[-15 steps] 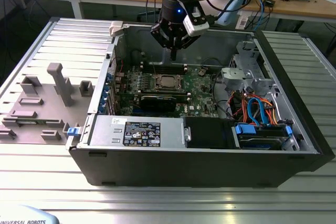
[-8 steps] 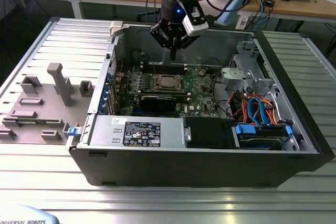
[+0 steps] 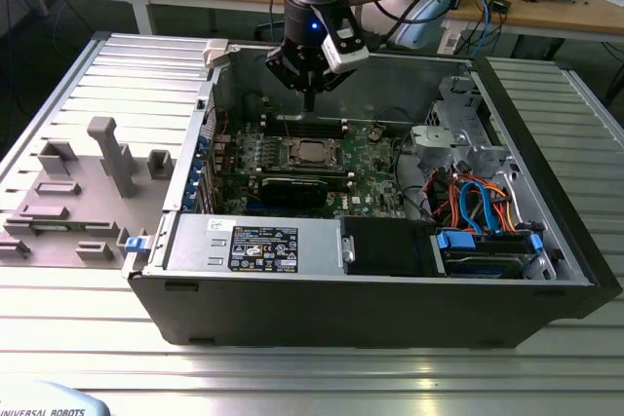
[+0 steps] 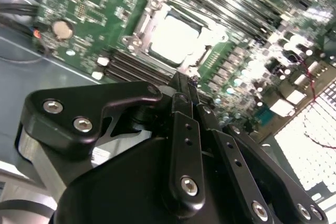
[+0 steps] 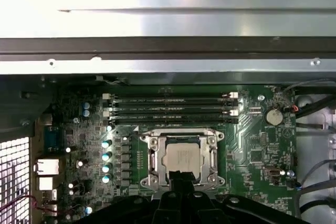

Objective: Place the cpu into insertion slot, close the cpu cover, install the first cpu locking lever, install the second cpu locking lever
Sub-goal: 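Install the first cpu locking lever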

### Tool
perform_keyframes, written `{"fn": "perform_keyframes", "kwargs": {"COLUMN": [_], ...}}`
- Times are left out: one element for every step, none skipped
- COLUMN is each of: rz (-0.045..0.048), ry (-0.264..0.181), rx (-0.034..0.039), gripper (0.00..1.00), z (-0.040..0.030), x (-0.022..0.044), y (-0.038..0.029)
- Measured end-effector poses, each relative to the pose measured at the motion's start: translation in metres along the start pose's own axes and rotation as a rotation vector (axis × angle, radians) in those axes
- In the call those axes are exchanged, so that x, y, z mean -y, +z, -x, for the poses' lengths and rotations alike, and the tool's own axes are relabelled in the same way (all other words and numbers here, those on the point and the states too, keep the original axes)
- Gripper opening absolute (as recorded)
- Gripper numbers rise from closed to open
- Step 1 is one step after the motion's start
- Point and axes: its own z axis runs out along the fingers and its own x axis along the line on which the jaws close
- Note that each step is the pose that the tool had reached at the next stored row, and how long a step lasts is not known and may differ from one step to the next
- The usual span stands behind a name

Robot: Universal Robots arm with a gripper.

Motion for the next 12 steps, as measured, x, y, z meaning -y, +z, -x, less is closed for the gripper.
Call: {"fn": "perform_keyframes", "kwargs": {"rz": [0.0001,0.0001,0.0009,0.0012,0.0013,0.0012,0.0012,0.0012,0.0013,0.0012,0.0012,0.0012], "ry": [0.000,0.000,0.000,0.000,0.000,0.000,0.000,0.000,0.000,0.000,0.000,0.000], "rx": [0.0022,0.0035,0.0051,0.0055,0.0056,0.0056,0.0056,0.0056,0.0056,0.0056,0.0057,0.0056], "gripper": [0.11,0.11,0.11,0.11,0.11,0.11,0.11,0.11,0.11,0.11,0.11,0.11], "z": [-0.0061,-0.0100,-0.0163,-0.0175,-0.0180,-0.0180,-0.0181,-0.0185,-0.0189,-0.0191,-0.0192,-0.0195], "x": [0.0001,0.0002,0.0003,0.0003,0.0003,0.0003,0.0003,0.0003,0.0003,0.0003,0.0003,0.0003], "y": [0.0009,0.0014,0.0023,0.0025,0.0027,0.0026,0.0026,0.0026,0.0026,0.0026,0.0026,0.0026]}}
